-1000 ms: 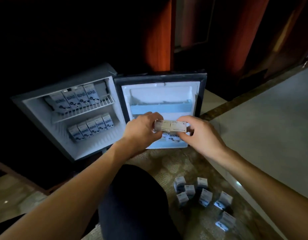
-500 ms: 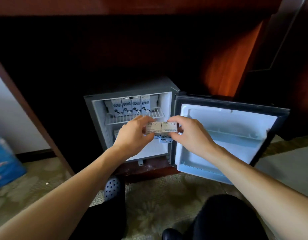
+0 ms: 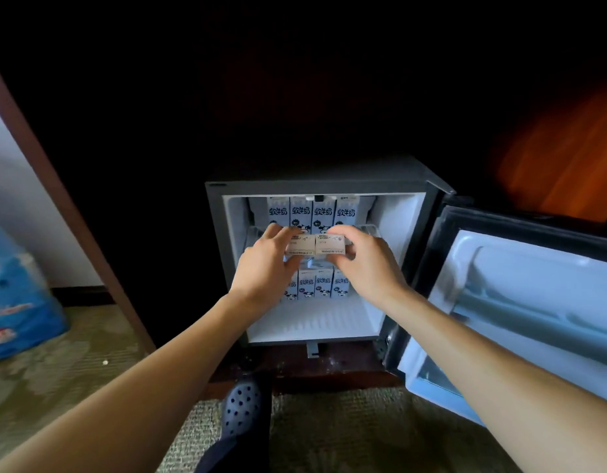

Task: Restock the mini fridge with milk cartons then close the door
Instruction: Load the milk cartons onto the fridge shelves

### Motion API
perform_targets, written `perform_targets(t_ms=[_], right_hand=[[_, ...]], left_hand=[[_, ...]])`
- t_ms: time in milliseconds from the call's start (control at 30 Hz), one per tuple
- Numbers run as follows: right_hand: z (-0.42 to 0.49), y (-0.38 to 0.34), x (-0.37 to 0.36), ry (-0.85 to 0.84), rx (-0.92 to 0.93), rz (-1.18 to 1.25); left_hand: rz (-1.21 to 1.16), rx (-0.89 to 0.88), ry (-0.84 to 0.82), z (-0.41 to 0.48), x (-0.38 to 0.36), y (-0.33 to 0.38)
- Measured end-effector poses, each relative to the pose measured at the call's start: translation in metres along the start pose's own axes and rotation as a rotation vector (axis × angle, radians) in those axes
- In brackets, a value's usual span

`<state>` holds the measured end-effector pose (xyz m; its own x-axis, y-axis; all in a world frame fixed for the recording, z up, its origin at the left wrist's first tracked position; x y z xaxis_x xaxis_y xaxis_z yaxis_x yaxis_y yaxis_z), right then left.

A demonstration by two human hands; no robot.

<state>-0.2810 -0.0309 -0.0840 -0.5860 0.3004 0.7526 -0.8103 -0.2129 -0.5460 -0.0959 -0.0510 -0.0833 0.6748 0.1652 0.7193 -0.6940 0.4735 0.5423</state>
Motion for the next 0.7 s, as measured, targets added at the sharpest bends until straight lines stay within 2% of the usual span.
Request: perform_targets(t_ms=[200,333,500,600,700], right_hand=[[0.027,0.011,-0.035,0.052,0.003,0.078],[0.034,0.019,-0.052,0.157,-0.009,0.087],[0.038,0.023,-0.078,0.257,-0.026,0.227],[0.042,0.020,-0.089,0.298,-0.021,0.148],[0.047,0.020,-0.095,0.332,-0.109,0.012]], left_hand=[[-0.025,0.033,0.083,0.016,-0.010,-0.030],[-0.019,0.032,0.132,0.023,-0.016,-0.044],[-0.129,0.075,0.163,0.029,-0.030,-0.054],[-0.210,0.126,0.237,0.037,-0.041,-0.060],[-0.290,0.194,0.285,0.042,-0.059,-0.073]])
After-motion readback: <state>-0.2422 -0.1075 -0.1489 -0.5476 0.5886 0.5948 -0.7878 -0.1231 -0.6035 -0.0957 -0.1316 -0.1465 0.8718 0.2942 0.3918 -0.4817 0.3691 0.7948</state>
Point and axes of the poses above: each hand's wrist, its own z-axis towards the middle knuckle, its own x-axis out of the back of the hand, y = z × x, the point moved 2 cm from there along z, towards the middle knuckle, and after that the axes turned 7 degrees about -z, right-handed, at the moved point
